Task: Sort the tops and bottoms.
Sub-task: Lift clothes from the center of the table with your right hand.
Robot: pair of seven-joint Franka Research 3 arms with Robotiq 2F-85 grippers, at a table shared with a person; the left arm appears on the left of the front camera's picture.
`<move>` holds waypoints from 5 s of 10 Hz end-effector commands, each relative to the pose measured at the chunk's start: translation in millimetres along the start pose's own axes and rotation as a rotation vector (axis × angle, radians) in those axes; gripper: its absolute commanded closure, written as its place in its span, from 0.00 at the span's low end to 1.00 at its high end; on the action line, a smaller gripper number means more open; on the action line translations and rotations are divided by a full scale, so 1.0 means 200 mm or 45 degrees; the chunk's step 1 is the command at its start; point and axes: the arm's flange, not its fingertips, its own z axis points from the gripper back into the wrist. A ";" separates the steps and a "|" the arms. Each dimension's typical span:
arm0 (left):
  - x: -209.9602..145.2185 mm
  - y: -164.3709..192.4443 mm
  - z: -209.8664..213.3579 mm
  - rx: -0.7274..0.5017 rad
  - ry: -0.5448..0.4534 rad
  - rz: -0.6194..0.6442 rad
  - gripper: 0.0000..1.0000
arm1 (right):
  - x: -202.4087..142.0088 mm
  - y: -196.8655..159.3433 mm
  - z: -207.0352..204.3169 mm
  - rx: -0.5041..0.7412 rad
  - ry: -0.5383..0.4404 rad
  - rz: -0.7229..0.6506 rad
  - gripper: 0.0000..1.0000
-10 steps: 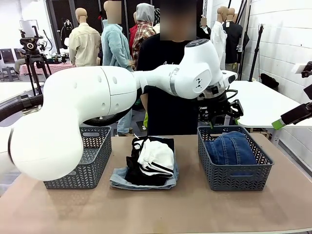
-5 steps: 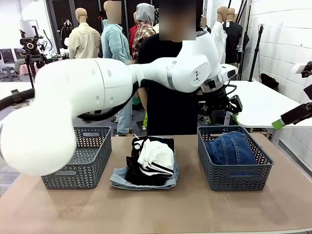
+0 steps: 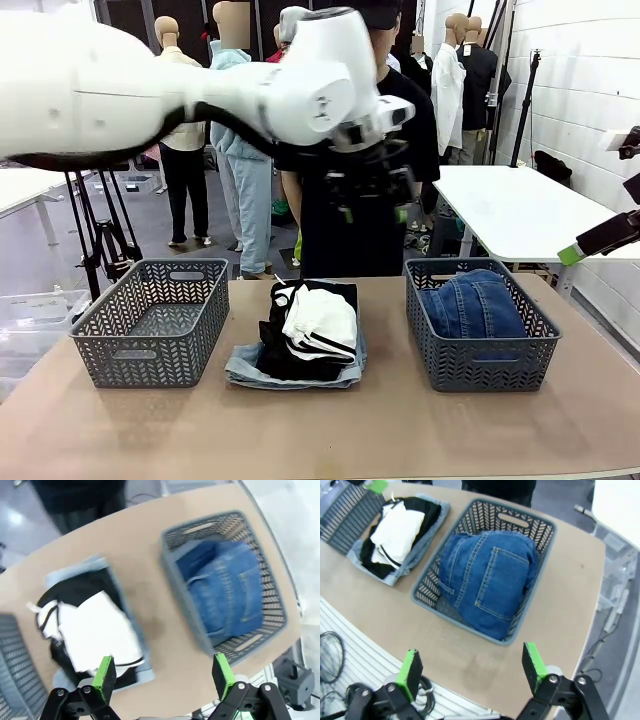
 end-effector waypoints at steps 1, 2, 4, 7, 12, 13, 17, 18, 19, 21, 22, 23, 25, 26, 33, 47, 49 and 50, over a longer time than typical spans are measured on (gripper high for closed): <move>-0.25 0.15 0.02 0.069 -0.037 0.133 0.00 | -0.01 0.00 0.00 0.001 0.011 0.003 0.00; -0.28 0.14 0.06 0.059 -0.071 0.158 0.00 | -0.01 0.00 0.00 0.001 0.011 0.003 0.00; -0.15 0.18 0.04 0.062 -0.013 0.123 0.00 | -0.01 0.00 0.00 0.001 0.011 0.003 0.00; -0.20 0.14 0.06 0.052 -0.049 0.160 0.00 | -0.01 0.00 0.00 0.001 0.011 0.003 0.00; -0.41 0.82 0.36 0.025 -0.195 0.144 0.00 | -0.01 0.00 0.00 0.001 0.011 0.003 0.00; -0.44 0.93 0.39 0.057 -0.192 0.191 0.00 | -0.01 0.00 0.00 0.001 0.011 0.003 0.00; -0.51 1.09 0.44 0.112 -0.119 0.233 0.00 | -0.01 0.00 0.00 0.001 0.011 0.003 0.00; -0.54 1.10 0.44 0.108 -0.101 0.230 0.00 | -0.01 0.00 0.00 0.001 0.011 0.003 0.00; -0.56 1.10 0.45 0.095 -0.112 0.258 0.00 | -0.01 0.00 0.00 0.001 0.011 0.003 0.00; -0.50 1.11 0.42 0.121 -0.125 0.268 0.00 | -0.01 0.00 0.00 0.001 0.011 0.003 0.00; -0.50 1.11 0.42 0.121 -0.125 0.268 0.00 | 0.00 0.00 0.00 -0.001 0.000 -0.001 0.00; -0.50 1.11 0.42 0.121 -0.125 0.268 0.00 | 0.11 0.12 -0.01 0.110 -0.100 0.074 0.00; -0.50 1.11 0.42 0.121 -0.125 0.268 0.00 | 0.41 0.34 -0.21 0.379 -0.125 0.141 0.00; -0.50 1.11 0.42 0.121 -0.125 0.268 0.00 | 0.55 0.43 -0.35 0.469 -0.077 0.149 0.00; -0.50 1.11 0.42 0.121 -0.125 0.268 0.00 | 0.93 0.83 -1.19 0.484 0.177 0.079 0.00; -0.50 1.11 0.42 0.121 -0.125 0.268 0.00 | 0.89 1.15 -1.88 0.074 0.329 0.152 0.00; -0.50 1.11 0.42 0.121 -0.125 0.268 0.00 | 0.94 1.15 -1.89 0.011 0.293 0.163 0.00; -0.50 1.11 0.42 0.121 -0.125 0.268 0.00 | 0.97 1.15 -1.90 0.001 0.297 0.173 0.00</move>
